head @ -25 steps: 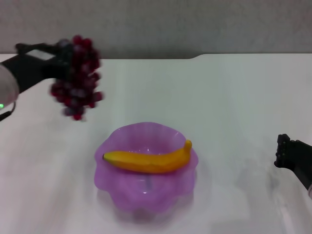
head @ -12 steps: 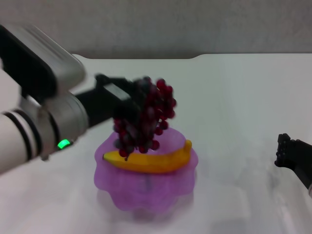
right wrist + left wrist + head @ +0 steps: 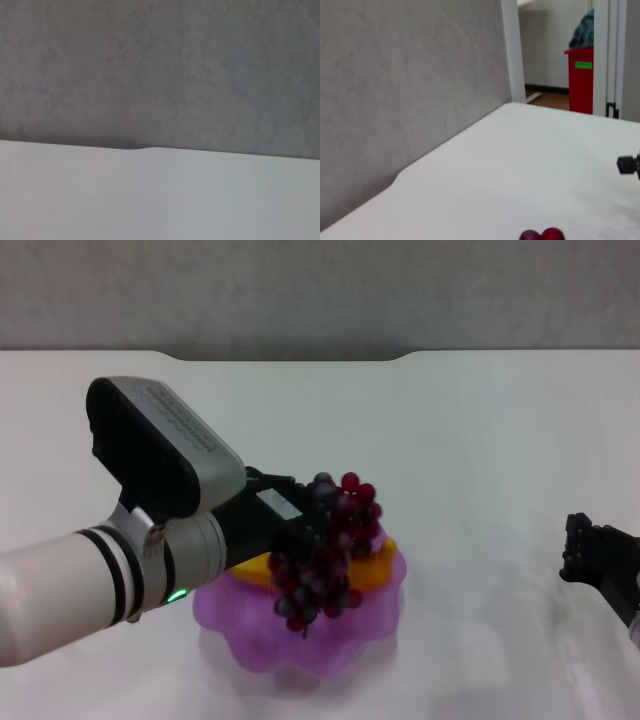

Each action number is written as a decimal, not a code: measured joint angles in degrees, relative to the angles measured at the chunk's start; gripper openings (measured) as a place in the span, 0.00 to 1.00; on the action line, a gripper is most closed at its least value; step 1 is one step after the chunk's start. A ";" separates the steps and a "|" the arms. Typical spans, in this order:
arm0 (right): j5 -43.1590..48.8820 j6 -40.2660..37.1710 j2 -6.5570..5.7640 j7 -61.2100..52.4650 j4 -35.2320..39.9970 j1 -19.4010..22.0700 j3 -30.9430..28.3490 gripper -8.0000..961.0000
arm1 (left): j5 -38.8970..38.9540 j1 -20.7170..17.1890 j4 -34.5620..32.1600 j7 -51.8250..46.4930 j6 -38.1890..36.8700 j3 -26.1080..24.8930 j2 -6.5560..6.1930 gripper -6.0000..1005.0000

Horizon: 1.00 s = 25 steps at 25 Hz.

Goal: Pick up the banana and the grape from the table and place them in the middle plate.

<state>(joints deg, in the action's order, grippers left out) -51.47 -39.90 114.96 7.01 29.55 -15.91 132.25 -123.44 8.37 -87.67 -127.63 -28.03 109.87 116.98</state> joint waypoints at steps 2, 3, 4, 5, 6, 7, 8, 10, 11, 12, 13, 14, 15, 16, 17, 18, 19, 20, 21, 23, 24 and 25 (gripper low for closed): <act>0.04 0.00 0.00 0.00 0.10 -0.03 0.01 0.04 | -0.01 0.30 1.33 0.01 0.85 0.16 0.00 0.13; 0.05 0.00 0.00 0.00 0.13 -0.04 0.02 0.04 | 0.03 0.53 2.13 0.01 1.39 0.23 0.00 0.13; 0.06 0.00 0.00 0.00 0.15 -0.04 0.02 0.04 | 0.11 0.72 2.83 0.01 1.74 0.25 0.00 0.13; 0.06 0.00 0.00 0.00 0.18 -0.05 0.02 0.04 | 0.21 0.93 3.54 0.01 2.02 0.26 0.02 0.13; 0.06 0.00 0.00 0.00 0.20 -0.05 0.02 0.04 | 0.30 1.10 4.19 -0.01 2.22 0.27 0.04 0.14; 0.06 0.00 0.00 0.01 0.22 -0.06 0.02 0.04 | 0.37 1.27 4.75 -0.08 2.36 0.27 0.06 0.15; 0.06 0.00 0.00 0.01 0.24 -0.07 0.04 0.04 | 0.39 1.41 5.14 -0.13 2.41 0.28 0.07 0.16; 0.06 0.00 0.00 0.01 0.26 -0.08 0.09 0.04 | 0.29 1.52 5.63 -0.30 2.48 0.29 0.08 0.19; 0.06 0.00 0.00 0.01 0.26 -0.08 0.11 0.04 | 0.07 1.56 5.74 -0.34 2.52 0.31 0.09 0.20; 0.06 0.00 0.00 0.01 0.26 -0.08 0.12 0.04 | 0.07 1.56 5.74 -0.34 2.52 0.31 0.09 0.23; 0.05 0.00 0.00 -0.04 0.26 -0.08 0.12 0.04 | -0.01 1.56 5.79 -0.34 2.53 0.33 0.09 0.27; 0.05 0.00 0.00 -0.13 0.26 -0.09 0.12 0.04 | -0.03 1.58 5.84 -0.34 2.53 0.30 0.09 0.30; 0.06 0.00 0.00 -0.23 0.26 -0.09 0.13 0.04 | -0.04 1.60 5.86 -0.34 2.55 0.23 0.09 0.34; 0.05 0.00 0.00 -0.29 0.25 -0.09 0.12 0.04 | -0.04 1.63 5.89 -0.37 2.58 0.08 0.09 0.37; 0.06 0.00 0.00 -0.31 0.25 -0.09 0.12 0.04 | -0.05 1.63 5.90 -0.40 2.64 0.02 0.09 0.40; 0.05 0.00 0.00 -0.32 0.25 -0.09 0.12 0.04 | -0.05 1.64 5.91 -0.43 2.91 -0.07 0.09 0.44; 0.06 0.00 0.00 -0.34 0.25 -0.09 0.11 0.04 | -0.05 1.63 5.92 -0.44 3.46 -0.12 0.09 0.47; 0.06 0.00 0.00 -0.34 0.25 -0.09 0.11 0.04 | -0.05 1.59 5.92 -0.44 3.92 -0.16 0.09 0.50; 0.06 0.00 0.00 -0.34 0.22 -0.09 0.11 0.04 | -0.05 1.43 5.92 -0.37 4.83 -0.14 0.08 0.54; 0.06 0.00 0.00 -0.35 0.14 -0.09 0.10 0.04 | -0.06 1.07 5.82 -0.18 6.95 -0.07 0.04 0.61; 0.06 0.00 0.00 -0.35 0.10 -0.08 0.10 0.04 | -0.05 0.97 5.70 -0.09 7.97 -0.08 0.02 0.64; 0.06 0.00 0.00 -0.36 0.06 -0.09 0.10 0.04 | -0.03 0.87 5.57 -0.06 9.16 -0.11 0.01 0.67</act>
<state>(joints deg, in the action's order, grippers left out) -51.41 -39.90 114.96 6.65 29.61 -16.00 132.36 -123.46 9.24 -82.11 -127.68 -18.88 109.76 116.99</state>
